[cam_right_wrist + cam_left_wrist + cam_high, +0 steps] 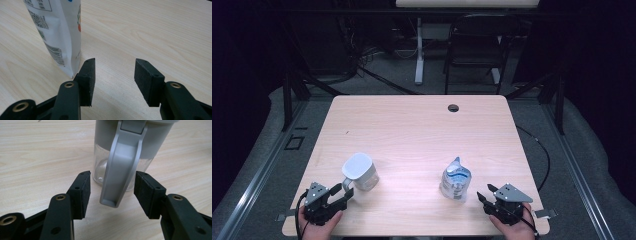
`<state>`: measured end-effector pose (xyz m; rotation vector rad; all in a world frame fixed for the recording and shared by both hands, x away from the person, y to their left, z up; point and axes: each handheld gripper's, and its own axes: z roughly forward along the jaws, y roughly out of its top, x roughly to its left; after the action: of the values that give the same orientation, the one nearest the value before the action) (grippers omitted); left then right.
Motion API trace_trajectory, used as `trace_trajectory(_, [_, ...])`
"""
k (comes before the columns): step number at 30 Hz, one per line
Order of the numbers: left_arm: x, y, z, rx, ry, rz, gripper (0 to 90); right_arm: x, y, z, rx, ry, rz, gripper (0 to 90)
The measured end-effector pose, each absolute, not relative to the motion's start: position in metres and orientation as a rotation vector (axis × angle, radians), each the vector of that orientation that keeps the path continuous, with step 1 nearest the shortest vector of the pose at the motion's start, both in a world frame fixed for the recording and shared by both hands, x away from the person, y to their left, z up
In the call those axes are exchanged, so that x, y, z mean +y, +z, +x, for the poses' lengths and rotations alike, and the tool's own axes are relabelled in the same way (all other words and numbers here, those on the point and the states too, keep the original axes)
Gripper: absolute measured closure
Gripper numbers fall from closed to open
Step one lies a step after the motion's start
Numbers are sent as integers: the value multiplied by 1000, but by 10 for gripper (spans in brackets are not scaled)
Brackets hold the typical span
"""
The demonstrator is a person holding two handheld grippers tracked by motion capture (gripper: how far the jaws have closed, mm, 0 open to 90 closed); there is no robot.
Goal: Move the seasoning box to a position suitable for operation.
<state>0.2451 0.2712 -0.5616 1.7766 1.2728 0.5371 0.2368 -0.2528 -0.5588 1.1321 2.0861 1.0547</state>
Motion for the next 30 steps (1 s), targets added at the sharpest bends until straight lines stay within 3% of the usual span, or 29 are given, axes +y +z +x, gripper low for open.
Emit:
trace_trajectory(8, [263,-564,250,1297,568,1785,491,-257,-557,236,2071,1078,1128,508])
trace_trajectory(18, [258,-569,258,1354,622,1756,632,-254,-557,241,2053,1129,1162,496])
trace_trajectory(30, [260,-567,258,1367,685,1764,633,-253,-559,241,2080,1126,1154,492])
